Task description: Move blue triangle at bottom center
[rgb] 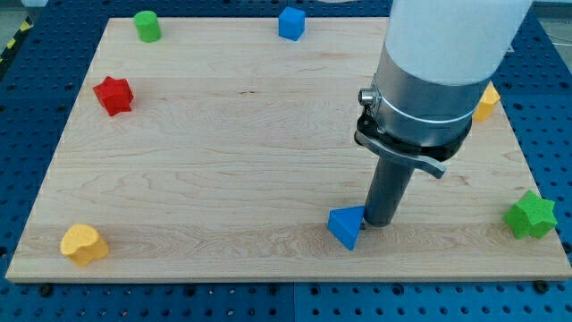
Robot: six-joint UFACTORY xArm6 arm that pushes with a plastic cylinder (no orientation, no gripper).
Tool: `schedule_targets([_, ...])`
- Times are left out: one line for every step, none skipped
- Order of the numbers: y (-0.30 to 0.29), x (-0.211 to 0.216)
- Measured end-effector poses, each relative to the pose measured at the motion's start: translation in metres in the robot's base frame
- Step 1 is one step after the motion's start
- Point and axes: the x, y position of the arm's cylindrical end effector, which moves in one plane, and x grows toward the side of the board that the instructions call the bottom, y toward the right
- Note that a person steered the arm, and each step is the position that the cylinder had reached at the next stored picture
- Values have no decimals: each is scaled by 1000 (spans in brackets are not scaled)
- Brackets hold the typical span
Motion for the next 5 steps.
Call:
schedule_targets([-2,1])
schedule_targets([-20,4])
schedule_targets([-31,3])
schedule_targets([-39,-2])
schedule_targets([-48,-30])
